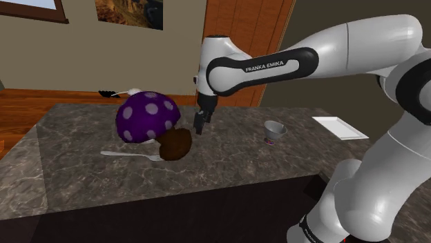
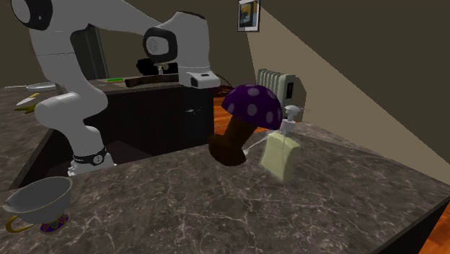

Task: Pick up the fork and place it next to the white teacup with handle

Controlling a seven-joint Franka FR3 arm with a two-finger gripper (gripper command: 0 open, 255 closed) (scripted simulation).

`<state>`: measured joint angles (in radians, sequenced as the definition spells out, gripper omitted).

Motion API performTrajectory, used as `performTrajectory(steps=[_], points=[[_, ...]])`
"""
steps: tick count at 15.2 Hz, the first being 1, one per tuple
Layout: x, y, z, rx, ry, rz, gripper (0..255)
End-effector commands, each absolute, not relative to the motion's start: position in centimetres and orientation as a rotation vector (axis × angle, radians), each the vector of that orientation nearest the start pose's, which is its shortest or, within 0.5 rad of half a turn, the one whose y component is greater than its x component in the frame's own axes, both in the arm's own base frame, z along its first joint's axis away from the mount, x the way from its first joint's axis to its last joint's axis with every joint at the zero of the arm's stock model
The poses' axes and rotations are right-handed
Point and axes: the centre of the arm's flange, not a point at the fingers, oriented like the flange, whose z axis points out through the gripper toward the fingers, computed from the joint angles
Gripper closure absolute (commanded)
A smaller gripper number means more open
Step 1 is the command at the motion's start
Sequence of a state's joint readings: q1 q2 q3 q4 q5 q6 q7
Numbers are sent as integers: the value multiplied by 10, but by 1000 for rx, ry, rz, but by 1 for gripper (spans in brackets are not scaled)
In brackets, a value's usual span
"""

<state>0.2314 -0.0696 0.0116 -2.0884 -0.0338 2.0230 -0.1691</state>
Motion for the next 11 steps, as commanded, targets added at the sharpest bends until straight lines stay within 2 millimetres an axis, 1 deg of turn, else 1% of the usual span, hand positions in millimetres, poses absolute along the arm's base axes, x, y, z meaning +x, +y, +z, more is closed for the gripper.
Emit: performTrajectory(steps=[1, 6, 11], points=[[531, 145, 442, -3078, -753, 6, 0], [562, 197, 416, -3017, -945, 15, 0], [586, 253, 391, -2944, -1133, 24, 0]])
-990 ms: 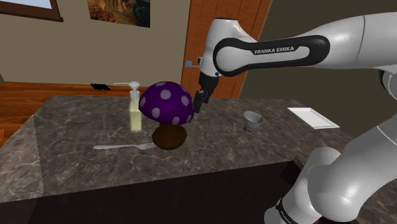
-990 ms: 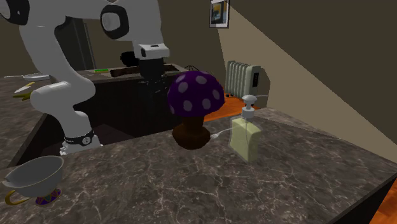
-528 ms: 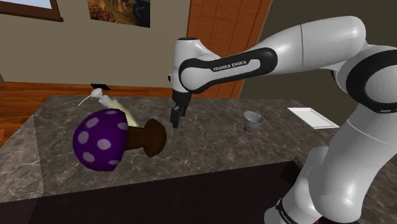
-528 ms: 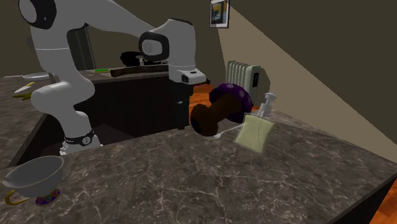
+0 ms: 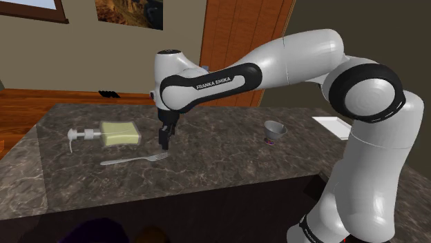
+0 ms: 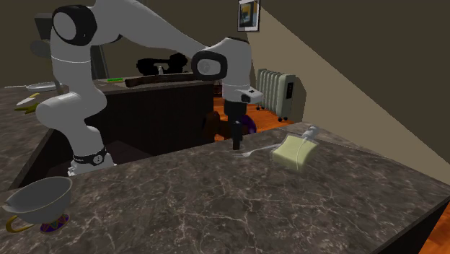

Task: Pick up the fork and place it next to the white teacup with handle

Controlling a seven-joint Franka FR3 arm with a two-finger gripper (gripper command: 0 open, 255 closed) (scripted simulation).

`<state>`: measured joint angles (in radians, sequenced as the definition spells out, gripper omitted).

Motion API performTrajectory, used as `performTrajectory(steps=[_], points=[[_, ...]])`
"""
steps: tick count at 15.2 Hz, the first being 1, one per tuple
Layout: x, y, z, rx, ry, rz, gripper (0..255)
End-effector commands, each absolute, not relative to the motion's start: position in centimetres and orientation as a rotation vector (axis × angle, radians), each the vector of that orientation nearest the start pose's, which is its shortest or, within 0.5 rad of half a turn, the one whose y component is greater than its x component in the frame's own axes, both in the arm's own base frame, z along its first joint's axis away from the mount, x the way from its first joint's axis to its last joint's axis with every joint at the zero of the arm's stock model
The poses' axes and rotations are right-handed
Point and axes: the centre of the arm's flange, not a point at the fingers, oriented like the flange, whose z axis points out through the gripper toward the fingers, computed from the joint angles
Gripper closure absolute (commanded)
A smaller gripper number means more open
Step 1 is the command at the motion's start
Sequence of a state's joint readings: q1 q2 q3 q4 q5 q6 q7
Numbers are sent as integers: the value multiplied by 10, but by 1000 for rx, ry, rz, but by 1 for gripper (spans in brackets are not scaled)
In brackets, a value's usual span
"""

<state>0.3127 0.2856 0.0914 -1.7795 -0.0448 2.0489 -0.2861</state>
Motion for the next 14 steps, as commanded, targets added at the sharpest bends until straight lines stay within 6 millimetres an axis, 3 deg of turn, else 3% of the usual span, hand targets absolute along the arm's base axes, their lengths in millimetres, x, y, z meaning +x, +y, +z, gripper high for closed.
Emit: performTrajectory(steps=[1, 5, 14], points=[[590, 265, 386, -2928, -1170, 25, 0], [601, 306, 368, -2868, -1297, 31, 0], [600, 305, 328, -2868, -1297, 31, 0]])
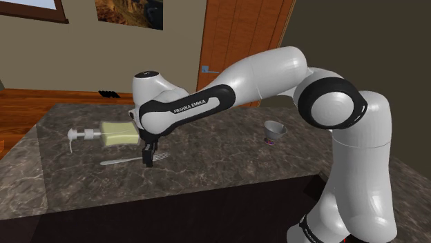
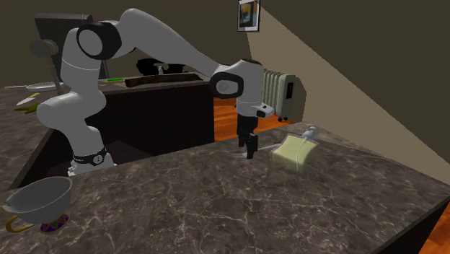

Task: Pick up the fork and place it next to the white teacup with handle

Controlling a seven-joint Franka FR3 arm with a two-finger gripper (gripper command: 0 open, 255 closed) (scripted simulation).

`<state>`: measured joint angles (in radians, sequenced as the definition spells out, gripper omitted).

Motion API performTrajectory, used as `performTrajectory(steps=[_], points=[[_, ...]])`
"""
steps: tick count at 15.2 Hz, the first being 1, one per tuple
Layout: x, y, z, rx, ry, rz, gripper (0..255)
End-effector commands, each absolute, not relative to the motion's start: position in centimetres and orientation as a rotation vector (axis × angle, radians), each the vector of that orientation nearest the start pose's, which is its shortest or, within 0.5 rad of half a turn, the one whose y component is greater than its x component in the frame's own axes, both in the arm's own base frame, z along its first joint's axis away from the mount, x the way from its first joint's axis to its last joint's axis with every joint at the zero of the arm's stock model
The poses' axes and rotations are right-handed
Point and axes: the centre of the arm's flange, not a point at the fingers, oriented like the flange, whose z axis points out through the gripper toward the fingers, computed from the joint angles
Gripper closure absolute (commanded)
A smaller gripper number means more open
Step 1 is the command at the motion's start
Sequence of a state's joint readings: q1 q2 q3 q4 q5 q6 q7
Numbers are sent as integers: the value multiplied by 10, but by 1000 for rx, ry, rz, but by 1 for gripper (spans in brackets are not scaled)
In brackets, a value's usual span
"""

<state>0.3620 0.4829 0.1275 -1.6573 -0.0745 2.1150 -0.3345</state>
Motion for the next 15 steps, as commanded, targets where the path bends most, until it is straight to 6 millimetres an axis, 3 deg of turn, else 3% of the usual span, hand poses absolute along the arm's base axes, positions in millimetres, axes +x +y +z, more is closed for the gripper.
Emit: performTrajectory(steps=[1, 6, 7, 15], points=[[600, 305, 328, -2868, -1297, 31, 0], [600, 305, 328, -2868, -1297, 31, 0], [600, 305, 328, -2868, -1297, 31, 255], [601, 306, 327, -2868, -1297, 31, 255]])
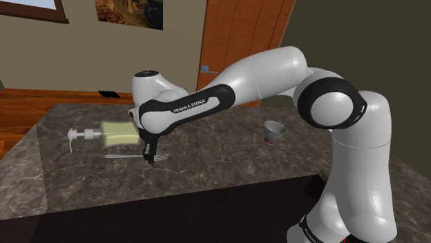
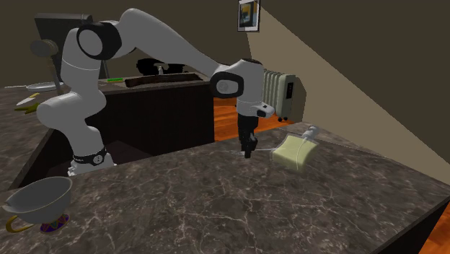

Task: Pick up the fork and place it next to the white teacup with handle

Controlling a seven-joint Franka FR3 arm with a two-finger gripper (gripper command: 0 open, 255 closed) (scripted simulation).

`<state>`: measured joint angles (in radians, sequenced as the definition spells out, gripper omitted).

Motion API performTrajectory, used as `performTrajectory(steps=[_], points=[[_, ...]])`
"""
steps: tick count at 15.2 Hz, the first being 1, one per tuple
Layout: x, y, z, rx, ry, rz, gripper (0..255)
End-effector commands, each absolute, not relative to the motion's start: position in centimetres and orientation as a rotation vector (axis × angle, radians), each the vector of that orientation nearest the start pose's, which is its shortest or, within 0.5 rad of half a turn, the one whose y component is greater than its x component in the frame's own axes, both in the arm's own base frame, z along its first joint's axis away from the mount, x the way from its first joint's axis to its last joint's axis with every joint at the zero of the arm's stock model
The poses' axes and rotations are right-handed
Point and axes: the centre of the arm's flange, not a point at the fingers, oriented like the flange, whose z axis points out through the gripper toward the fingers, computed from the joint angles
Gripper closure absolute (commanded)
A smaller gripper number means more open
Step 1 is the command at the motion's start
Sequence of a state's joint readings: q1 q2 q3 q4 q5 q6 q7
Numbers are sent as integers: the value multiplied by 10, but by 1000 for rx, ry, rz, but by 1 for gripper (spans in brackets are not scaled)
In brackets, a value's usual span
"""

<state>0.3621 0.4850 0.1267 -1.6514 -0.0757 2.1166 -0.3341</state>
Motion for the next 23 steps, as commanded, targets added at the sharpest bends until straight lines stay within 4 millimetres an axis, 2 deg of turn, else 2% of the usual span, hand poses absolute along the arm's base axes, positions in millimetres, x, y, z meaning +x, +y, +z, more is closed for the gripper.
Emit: performTrajectory(steps=[1, 23], points=[[600, 305, 328, -2868, -1297, 31, 255], [600, 305, 444, -2868, -1297, 31, 255]])
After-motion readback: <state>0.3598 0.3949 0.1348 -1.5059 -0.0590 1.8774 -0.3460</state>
